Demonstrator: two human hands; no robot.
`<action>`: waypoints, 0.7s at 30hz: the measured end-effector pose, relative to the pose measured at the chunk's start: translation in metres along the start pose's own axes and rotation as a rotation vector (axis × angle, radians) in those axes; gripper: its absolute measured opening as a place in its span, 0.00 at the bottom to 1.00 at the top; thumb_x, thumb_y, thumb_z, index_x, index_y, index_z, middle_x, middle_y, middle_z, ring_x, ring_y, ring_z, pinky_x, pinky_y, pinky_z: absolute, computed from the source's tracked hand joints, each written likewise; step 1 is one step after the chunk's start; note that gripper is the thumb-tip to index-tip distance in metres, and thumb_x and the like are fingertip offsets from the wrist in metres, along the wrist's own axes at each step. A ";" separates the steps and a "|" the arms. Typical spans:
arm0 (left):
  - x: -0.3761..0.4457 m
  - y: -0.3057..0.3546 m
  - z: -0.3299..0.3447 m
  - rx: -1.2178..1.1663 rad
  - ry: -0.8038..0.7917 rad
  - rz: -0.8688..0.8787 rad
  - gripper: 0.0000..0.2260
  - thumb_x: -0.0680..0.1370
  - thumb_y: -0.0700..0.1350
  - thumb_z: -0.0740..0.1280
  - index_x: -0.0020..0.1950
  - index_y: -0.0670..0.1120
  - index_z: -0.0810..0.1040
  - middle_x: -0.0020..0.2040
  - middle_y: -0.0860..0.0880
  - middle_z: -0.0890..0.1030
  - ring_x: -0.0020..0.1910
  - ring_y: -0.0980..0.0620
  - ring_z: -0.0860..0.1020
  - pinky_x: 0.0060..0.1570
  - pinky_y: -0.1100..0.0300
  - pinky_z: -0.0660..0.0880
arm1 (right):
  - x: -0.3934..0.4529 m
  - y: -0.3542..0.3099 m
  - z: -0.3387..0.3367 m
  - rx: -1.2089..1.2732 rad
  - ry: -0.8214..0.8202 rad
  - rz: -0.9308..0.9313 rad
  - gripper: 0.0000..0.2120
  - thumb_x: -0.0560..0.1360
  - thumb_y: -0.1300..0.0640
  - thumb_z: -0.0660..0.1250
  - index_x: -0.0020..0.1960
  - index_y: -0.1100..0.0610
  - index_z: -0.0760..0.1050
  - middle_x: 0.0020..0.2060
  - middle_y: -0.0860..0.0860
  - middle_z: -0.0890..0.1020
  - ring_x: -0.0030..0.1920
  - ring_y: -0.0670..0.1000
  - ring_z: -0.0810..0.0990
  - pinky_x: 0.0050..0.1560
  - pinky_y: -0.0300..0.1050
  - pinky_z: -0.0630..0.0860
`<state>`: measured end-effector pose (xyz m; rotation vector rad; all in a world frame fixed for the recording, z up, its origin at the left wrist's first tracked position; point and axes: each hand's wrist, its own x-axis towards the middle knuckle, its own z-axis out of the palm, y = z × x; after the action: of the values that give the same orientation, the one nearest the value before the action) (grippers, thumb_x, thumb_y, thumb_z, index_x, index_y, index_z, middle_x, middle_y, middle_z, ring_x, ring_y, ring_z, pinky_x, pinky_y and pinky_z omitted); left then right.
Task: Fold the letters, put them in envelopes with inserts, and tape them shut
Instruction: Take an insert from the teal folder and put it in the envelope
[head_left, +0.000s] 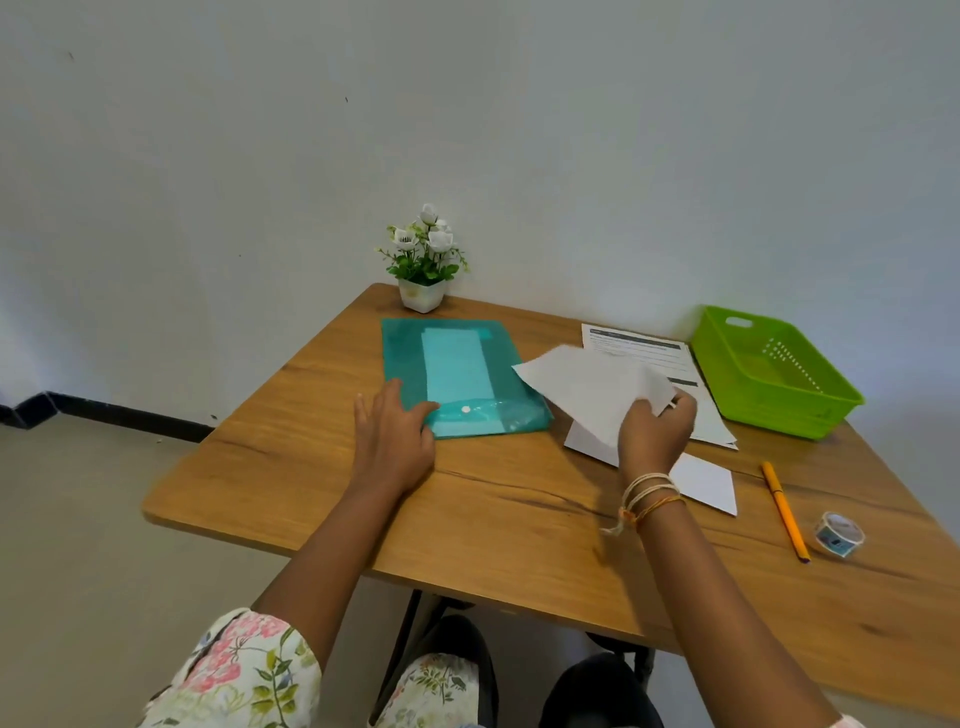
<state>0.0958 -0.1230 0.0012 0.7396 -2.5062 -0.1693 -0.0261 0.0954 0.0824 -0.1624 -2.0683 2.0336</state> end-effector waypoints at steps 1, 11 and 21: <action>-0.001 0.001 0.000 0.031 0.006 0.015 0.16 0.76 0.45 0.63 0.63 0.51 0.78 0.72 0.40 0.65 0.72 0.43 0.62 0.72 0.40 0.41 | -0.004 0.002 0.000 -0.018 -0.012 0.000 0.17 0.78 0.65 0.60 0.66 0.61 0.66 0.63 0.58 0.73 0.61 0.56 0.74 0.46 0.39 0.72; 0.004 0.027 -0.004 0.027 0.045 0.170 0.23 0.79 0.54 0.55 0.70 0.44 0.72 0.74 0.45 0.66 0.75 0.48 0.60 0.73 0.41 0.45 | -0.024 0.024 -0.004 -0.125 -0.054 -0.468 0.09 0.79 0.64 0.61 0.58 0.59 0.71 0.51 0.50 0.77 0.48 0.45 0.76 0.40 0.27 0.74; 0.010 0.077 0.016 0.051 -0.357 0.236 0.22 0.81 0.60 0.49 0.74 0.57 0.65 0.76 0.53 0.63 0.77 0.49 0.55 0.69 0.34 0.36 | -0.041 0.067 -0.007 -0.503 -0.447 -0.609 0.13 0.78 0.65 0.59 0.58 0.52 0.73 0.51 0.54 0.82 0.49 0.52 0.81 0.45 0.44 0.80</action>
<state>0.0443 -0.0641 0.0110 0.4572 -2.9230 -0.1657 0.0089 0.0939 0.0121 0.8055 -2.4391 1.2403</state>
